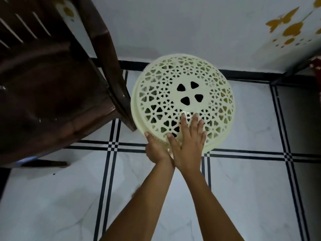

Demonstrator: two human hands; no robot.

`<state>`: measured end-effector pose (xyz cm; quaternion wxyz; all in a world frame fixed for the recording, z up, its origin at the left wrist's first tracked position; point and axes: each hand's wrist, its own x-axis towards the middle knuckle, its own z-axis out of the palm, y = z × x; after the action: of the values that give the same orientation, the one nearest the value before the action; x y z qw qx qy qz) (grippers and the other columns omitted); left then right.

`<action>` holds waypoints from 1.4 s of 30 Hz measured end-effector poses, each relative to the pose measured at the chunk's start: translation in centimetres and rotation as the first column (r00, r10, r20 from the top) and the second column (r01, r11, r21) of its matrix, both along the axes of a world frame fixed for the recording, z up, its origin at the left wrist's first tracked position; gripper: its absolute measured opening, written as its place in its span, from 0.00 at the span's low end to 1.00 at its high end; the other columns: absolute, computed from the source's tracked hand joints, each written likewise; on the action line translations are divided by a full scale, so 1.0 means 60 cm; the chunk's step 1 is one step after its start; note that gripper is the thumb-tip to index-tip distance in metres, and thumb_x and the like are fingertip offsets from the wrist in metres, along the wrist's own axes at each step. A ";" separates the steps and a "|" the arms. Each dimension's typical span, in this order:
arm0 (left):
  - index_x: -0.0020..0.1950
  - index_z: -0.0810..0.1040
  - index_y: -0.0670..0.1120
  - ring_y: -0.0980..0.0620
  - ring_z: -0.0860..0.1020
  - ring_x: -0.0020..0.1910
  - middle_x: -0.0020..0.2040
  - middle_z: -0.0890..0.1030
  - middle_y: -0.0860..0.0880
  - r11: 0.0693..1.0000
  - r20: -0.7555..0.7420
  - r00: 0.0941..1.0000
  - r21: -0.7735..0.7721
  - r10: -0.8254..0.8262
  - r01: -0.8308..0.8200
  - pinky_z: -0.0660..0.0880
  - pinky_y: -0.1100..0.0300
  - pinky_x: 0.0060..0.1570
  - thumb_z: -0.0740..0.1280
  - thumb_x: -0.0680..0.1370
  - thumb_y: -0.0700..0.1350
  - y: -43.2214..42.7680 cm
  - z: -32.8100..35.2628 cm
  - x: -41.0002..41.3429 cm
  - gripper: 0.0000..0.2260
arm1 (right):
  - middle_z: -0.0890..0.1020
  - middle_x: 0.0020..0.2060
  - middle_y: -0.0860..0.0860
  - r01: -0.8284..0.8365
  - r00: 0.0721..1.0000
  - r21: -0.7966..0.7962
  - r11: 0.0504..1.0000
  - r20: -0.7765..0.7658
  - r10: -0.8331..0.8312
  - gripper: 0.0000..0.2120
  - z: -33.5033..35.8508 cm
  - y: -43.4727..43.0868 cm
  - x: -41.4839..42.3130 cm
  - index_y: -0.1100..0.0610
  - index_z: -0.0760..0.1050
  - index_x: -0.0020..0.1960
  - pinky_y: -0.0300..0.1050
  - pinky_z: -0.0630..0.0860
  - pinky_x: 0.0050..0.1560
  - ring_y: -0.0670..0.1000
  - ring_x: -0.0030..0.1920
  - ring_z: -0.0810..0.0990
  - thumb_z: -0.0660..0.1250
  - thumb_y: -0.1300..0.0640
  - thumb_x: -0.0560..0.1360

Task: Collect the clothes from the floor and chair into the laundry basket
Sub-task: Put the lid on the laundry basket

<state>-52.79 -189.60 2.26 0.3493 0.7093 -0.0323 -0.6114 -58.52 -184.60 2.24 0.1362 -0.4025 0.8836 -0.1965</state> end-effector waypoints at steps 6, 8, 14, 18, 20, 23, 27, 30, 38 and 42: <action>0.51 0.74 0.48 0.44 0.79 0.45 0.47 0.80 0.46 0.973 0.197 0.954 -0.012 -0.226 0.233 0.80 0.45 0.50 0.59 0.78 0.61 -0.060 0.004 0.003 0.17 | 0.41 0.79 0.49 -0.015 1.000 0.069 0.998 0.024 0.014 0.36 0.056 -0.097 -0.038 0.43 0.48 0.79 0.55 0.33 0.74 0.53 0.78 0.35 0.57 0.34 0.77; 0.56 0.74 0.50 0.45 0.79 0.48 0.52 0.81 0.46 0.909 0.297 0.867 0.017 -0.401 0.415 0.78 0.49 0.51 0.59 0.77 0.63 -0.068 -0.006 0.017 0.18 | 0.41 0.80 0.49 0.001 0.999 0.108 0.994 0.052 -0.007 0.36 0.059 -0.101 -0.059 0.42 0.47 0.79 0.56 0.35 0.75 0.52 0.78 0.35 0.56 0.34 0.77; 0.72 0.67 0.45 0.45 0.68 0.70 0.69 0.71 0.43 0.524 0.780 0.520 -0.298 -0.349 0.798 0.67 0.50 0.67 0.59 0.81 0.51 -0.103 0.016 0.036 0.20 | 0.39 0.78 0.45 -0.056 0.997 0.150 0.987 0.058 0.048 0.35 0.057 -0.095 -0.099 0.40 0.44 0.79 0.54 0.34 0.75 0.51 0.78 0.33 0.51 0.30 0.76; 0.79 0.48 0.52 0.50 0.42 0.79 0.80 0.46 0.50 -0.202 0.966 -0.116 0.069 -0.230 0.977 0.42 0.44 0.75 0.48 0.82 0.55 -0.176 -0.009 -0.004 0.25 | 0.38 0.78 0.44 -0.079 0.996 0.187 0.979 0.050 0.071 0.34 0.052 -0.096 -0.130 0.38 0.42 0.77 0.51 0.30 0.73 0.49 0.77 0.31 0.43 0.29 0.74; 0.79 0.47 0.52 0.47 0.41 0.79 0.80 0.45 0.49 -0.232 0.959 -0.175 0.123 -0.223 0.965 0.43 0.39 0.74 0.49 0.82 0.55 -0.194 -0.013 -0.037 0.26 | 0.39 0.78 0.45 -0.112 0.994 0.200 0.973 0.024 0.109 0.34 0.052 -0.103 -0.164 0.39 0.42 0.78 0.53 0.32 0.74 0.49 0.77 0.31 0.43 0.29 0.75; 0.79 0.46 0.51 0.45 0.42 0.79 0.80 0.45 0.48 -0.230 0.945 -0.209 0.151 -0.250 0.961 0.48 0.36 0.74 0.51 0.82 0.55 -0.192 -0.003 -0.103 0.28 | 0.40 0.78 0.46 -0.143 0.990 0.207 0.968 0.020 0.142 0.34 0.054 -0.109 -0.240 0.41 0.44 0.79 0.58 0.38 0.76 0.50 0.78 0.33 0.45 0.30 0.76; 0.79 0.47 0.51 0.44 0.45 0.79 0.80 0.47 0.49 -0.183 0.930 -0.214 0.164 -0.298 0.969 0.53 0.35 0.71 0.47 0.82 0.57 -0.178 0.012 -0.217 0.27 | 0.40 0.79 0.45 -0.206 0.978 0.216 0.954 0.012 0.208 0.34 0.057 -0.108 -0.368 0.41 0.45 0.78 0.60 0.41 0.77 0.49 0.78 0.34 0.43 0.29 0.76; 0.79 0.50 0.50 0.42 0.49 0.78 0.80 0.50 0.47 -0.183 0.922 -0.236 0.185 -0.308 0.965 0.54 0.32 0.70 0.48 0.81 0.59 -0.172 0.015 -0.302 0.27 | 0.40 0.79 0.45 -0.264 0.964 0.233 0.936 0.042 0.262 0.35 0.062 -0.114 -0.471 0.40 0.44 0.78 0.56 0.39 0.77 0.48 0.78 0.34 0.45 0.29 0.75; 0.79 0.49 0.50 0.48 0.47 0.79 0.80 0.50 0.48 -0.312 0.926 -0.290 0.208 -0.243 0.927 0.47 0.40 0.75 0.41 0.80 0.60 -0.244 0.041 -0.459 0.28 | 0.46 0.79 0.48 0.013 0.993 0.135 0.991 0.111 -0.028 0.35 0.078 -0.103 -0.625 0.48 0.45 0.79 0.55 0.45 0.78 0.49 0.78 0.39 0.43 0.33 0.77; 0.79 0.48 0.46 0.48 0.43 0.79 0.80 0.47 0.45 -0.279 0.928 -0.250 0.172 -0.275 0.945 0.47 0.44 0.76 0.44 0.81 0.57 -0.246 0.013 -0.498 0.28 | 0.44 0.79 0.48 0.093 0.995 0.042 0.995 0.043 -0.095 0.31 0.027 -0.104 -0.623 0.51 0.43 0.80 0.58 0.43 0.78 0.50 0.79 0.38 0.44 0.39 0.81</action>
<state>-82.64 -204.35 3.04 0.0229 0.3943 -0.8934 -0.2140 -95.89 -190.84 3.88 0.1546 -0.3531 0.9022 -0.1937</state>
